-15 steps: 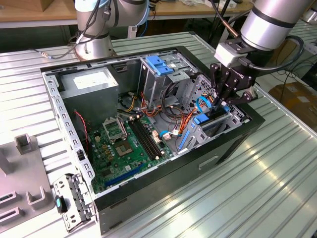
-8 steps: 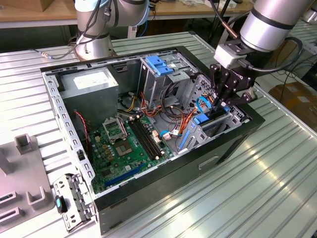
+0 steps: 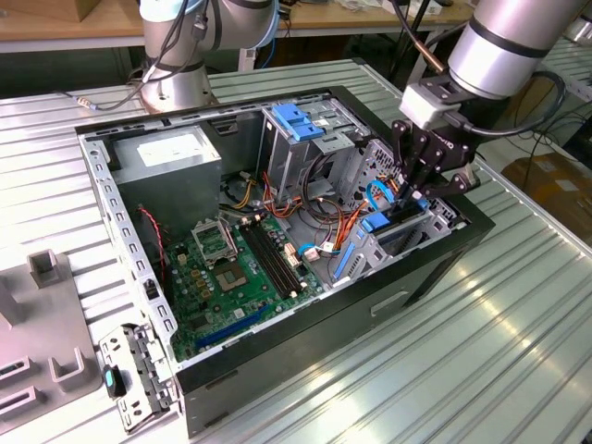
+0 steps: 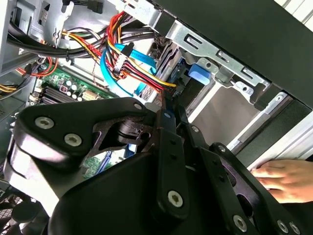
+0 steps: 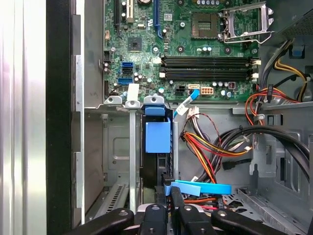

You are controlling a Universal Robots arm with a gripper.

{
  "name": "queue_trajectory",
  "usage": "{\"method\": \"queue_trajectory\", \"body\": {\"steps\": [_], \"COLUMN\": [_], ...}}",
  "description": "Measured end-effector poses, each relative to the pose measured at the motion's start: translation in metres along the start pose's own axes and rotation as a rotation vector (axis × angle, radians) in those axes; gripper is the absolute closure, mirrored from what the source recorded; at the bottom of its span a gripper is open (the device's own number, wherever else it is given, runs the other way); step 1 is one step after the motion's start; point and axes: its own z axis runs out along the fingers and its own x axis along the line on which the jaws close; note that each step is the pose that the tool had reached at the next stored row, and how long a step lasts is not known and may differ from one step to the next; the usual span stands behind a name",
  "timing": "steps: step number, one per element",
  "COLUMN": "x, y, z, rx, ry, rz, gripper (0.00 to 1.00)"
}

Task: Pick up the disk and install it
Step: 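Insert the second disk wire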

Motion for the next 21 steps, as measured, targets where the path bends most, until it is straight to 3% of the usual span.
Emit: {"method": "queue_trajectory", "body": {"steps": [21], "x": [0.0004], "y": [-0.0001], "z": [0.0025], "rx": [-0.0001], "ry": [0.0016], "rz": [0.000], "gripper": [0.84]}}
